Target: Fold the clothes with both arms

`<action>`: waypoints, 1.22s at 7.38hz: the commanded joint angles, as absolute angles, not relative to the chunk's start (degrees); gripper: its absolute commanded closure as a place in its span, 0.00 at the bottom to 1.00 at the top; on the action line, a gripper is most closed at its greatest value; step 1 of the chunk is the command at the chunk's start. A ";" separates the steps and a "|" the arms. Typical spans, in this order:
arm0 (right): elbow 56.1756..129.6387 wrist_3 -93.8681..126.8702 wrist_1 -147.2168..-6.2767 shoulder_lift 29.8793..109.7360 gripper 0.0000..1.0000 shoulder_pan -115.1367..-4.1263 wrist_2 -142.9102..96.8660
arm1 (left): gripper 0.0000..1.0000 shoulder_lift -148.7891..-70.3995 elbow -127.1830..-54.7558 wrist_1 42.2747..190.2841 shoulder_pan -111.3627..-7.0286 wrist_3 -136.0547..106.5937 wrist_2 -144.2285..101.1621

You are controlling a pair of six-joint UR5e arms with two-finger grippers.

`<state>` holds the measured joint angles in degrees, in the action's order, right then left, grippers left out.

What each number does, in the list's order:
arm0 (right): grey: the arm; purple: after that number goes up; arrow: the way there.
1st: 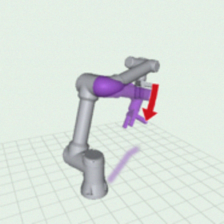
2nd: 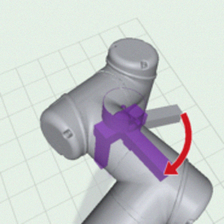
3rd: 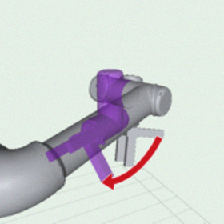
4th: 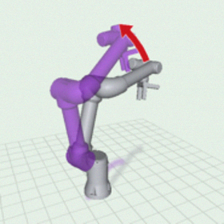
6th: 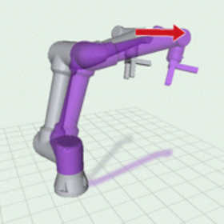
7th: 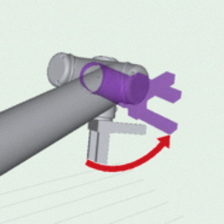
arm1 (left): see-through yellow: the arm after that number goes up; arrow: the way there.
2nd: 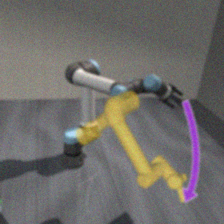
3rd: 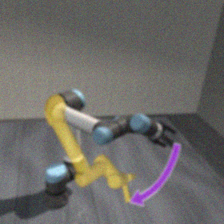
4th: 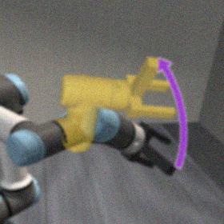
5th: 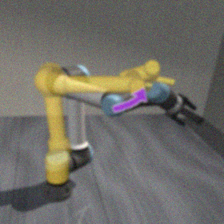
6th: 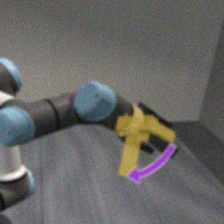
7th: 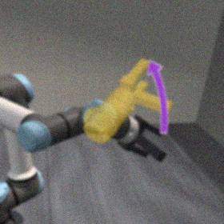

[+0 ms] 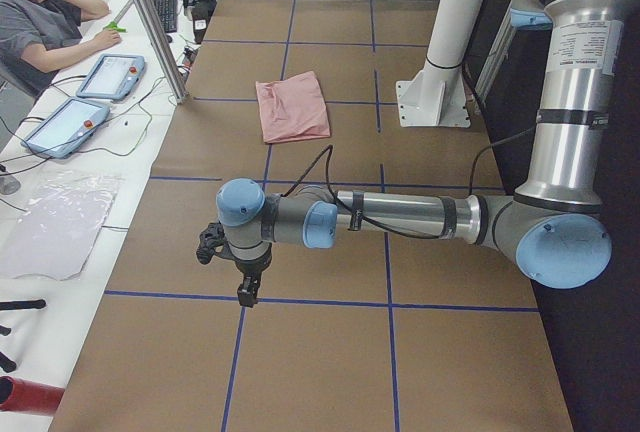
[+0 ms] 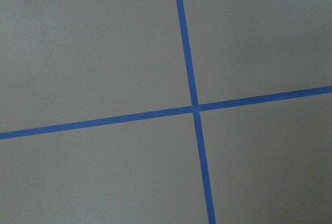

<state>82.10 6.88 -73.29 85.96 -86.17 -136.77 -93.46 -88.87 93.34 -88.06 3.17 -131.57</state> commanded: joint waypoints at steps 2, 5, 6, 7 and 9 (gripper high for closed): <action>81.56 6.77 -73.39 85.52 0.00 -86.13 -137.02 | 0.00 -93.52 -89.12 93.25 -88.07 3.25 -131.66; 82.53 6.77 -74.35 84.55 0.00 -87.53 -137.72 | 0.00 -93.34 -90.96 92.73 -88.24 3.16 -131.66; 83.31 6.68 -75.14 84.64 0.00 -88.93 -139.29 | 0.00 -93.34 -90.97 92.72 -88.24 3.16 -131.66; 84.28 6.68 -76.89 85.16 0.00 -89.90 -143.13 | 0.00 -93.25 -90.97 92.72 -88.24 3.25 -131.66; 84.73 6.68 -76.99 85.96 0.00 -89.91 -142.65 | 0.00 -93.25 -90.97 92.72 -88.24 3.25 -131.66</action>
